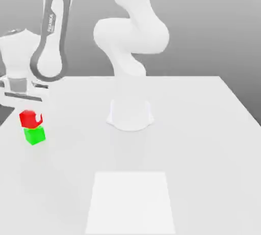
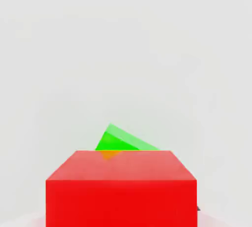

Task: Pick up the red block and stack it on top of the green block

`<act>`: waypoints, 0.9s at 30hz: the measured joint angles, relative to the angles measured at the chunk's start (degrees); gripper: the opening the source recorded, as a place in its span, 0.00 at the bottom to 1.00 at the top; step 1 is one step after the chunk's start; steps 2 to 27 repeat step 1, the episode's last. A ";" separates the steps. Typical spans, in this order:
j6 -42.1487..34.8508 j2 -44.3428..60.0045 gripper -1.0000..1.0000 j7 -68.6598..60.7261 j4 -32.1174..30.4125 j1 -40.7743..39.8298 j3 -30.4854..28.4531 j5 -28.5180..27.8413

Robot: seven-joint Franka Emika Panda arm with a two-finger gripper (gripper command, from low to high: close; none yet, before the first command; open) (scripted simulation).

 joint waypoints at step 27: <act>0.29 0.68 1.00 -1.76 0.12 -1.03 1.61 2.51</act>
